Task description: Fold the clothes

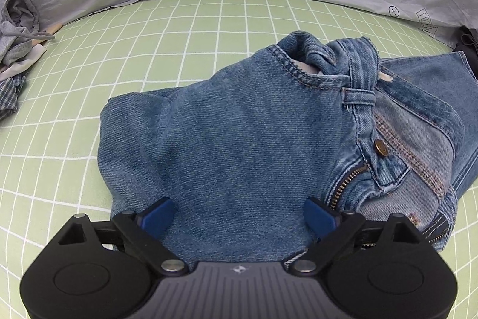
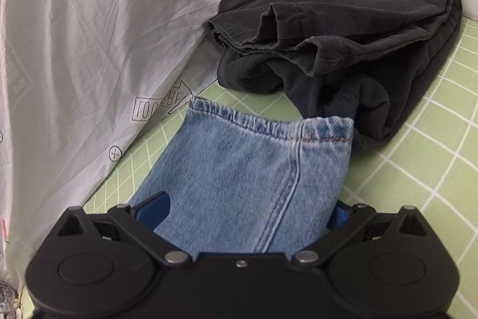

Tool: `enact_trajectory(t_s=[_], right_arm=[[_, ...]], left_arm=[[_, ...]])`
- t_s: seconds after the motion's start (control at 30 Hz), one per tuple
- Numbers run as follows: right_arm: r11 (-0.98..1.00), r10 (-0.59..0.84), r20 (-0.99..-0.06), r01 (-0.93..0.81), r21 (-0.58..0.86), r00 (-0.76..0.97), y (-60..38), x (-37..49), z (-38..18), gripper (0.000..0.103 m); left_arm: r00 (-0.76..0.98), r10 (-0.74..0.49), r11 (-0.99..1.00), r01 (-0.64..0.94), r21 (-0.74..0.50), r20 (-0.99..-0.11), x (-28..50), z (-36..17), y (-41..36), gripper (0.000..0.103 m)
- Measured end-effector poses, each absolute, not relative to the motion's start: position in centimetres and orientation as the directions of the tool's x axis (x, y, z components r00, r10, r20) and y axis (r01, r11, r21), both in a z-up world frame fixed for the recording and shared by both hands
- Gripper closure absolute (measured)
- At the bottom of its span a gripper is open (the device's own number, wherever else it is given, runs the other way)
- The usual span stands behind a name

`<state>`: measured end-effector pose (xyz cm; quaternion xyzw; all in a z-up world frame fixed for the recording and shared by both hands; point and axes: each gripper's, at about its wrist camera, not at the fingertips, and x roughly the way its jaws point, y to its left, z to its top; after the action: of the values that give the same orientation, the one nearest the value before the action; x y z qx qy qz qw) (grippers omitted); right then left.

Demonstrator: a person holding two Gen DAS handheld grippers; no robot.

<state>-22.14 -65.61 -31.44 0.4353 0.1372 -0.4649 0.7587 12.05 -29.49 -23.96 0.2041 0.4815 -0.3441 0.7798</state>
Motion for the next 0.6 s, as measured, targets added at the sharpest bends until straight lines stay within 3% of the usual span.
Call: enact_trajectory(t_s=[0.13, 0.17, 0.23, 0.3, 0.43, 0.5, 0.6], right_arm=[[0.133, -0.566, -0.533, 0.708, 0.693, 0.629, -66.6, -23.1, -32.4, 0.001], [0.111, -0.555, -0.516, 0.672, 0.732, 0.653, -66.7, -23.3, -32.8, 0.006], [0.063, -0.534, -0.476, 0.595, 0.801, 0.698, -67.0, -23.8, -33.7, 0.023], [0.024, -0.529, -0.463, 0.558, 0.829, 0.711, -67.0, -24.0, -34.4, 0.049], [-0.023, -0.539, -0.471, 0.547, 0.837, 0.698, -66.7, -24.3, -35.1, 0.068], [-0.06, -0.541, -0.467, 0.522, 0.851, 0.7, -66.5, -24.6, -35.4, 0.082], [-0.099, -0.55, -0.401, 0.419, 0.902, 0.733, -66.1, -25.3, -35.8, 0.088]], left_arm=[[0.301, -0.342, 0.685, 0.728, -0.017, -0.891, 12.2, -24.1, -29.4, 0.005], [0.301, -0.342, 0.686, 0.728, -0.017, -0.89, 12.2, -24.2, -29.4, 0.005], [0.302, -0.341, 0.686, 0.727, -0.016, -0.89, 12.3, -24.2, -29.5, 0.004], [0.301, -0.341, 0.686, 0.727, -0.017, -0.891, 12.3, -24.3, -29.6, 0.004], [0.301, -0.345, 0.685, 0.728, -0.019, -0.889, 12.2, -24.3, -29.5, 0.003], [0.301, -0.346, 0.685, 0.729, -0.02, -0.889, 12.3, -24.4, -29.5, 0.003], [0.301, -0.345, 0.685, 0.728, -0.02, -0.889, 12.3, -24.4, -29.6, 0.002]])
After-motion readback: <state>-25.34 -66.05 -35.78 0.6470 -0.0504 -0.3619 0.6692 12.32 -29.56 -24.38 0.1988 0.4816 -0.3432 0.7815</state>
